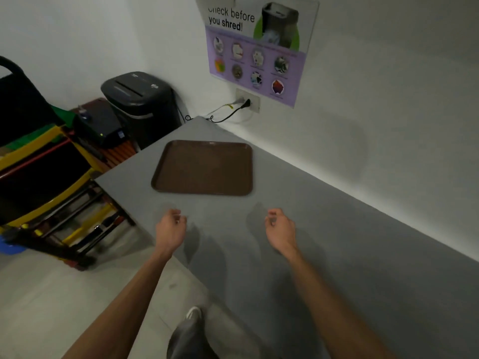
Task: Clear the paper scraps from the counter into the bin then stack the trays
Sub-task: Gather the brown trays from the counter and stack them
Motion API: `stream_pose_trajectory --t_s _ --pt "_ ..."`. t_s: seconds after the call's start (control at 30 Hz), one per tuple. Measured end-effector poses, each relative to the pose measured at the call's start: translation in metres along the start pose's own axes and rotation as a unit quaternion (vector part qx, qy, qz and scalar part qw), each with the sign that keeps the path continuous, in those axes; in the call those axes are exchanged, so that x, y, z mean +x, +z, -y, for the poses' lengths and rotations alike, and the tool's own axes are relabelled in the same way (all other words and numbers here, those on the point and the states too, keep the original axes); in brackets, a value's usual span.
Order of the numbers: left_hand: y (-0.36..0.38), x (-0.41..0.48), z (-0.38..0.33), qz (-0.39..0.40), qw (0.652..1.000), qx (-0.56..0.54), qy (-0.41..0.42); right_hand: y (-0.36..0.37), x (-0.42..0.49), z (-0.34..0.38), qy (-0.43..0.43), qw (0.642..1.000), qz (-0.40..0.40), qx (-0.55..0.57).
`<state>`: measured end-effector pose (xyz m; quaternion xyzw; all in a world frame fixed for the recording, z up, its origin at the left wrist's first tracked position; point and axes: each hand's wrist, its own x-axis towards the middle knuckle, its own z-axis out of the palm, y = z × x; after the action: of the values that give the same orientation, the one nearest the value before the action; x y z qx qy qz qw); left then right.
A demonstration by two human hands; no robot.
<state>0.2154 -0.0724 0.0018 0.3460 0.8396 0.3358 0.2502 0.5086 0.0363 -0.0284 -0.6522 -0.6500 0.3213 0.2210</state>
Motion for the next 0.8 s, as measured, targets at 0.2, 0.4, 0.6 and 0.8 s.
stream_pose_trajectory --t_s 0.2,0.4,0.6,0.8 --pt "-0.04 0.129 0.029 0.048 0.992 -0.02 -0.112 0.07 0.073 0.05 0.13 0.991 -0.009 0.031" --pt "-0.069 0.223 0.034 0.046 0.988 -0.022 -0.147 0.106 0.122 0.091 0.145 0.989 -0.025 0.019" --pt "-0.064 0.264 0.024 0.092 0.98 -0.072 -0.161 0.114 0.138 0.095 0.24 0.97 -0.03 0.031" --pt "-0.061 0.268 0.019 0.085 0.972 -0.101 -0.194 0.107 0.125 0.088 0.3 0.922 -0.072 0.233"
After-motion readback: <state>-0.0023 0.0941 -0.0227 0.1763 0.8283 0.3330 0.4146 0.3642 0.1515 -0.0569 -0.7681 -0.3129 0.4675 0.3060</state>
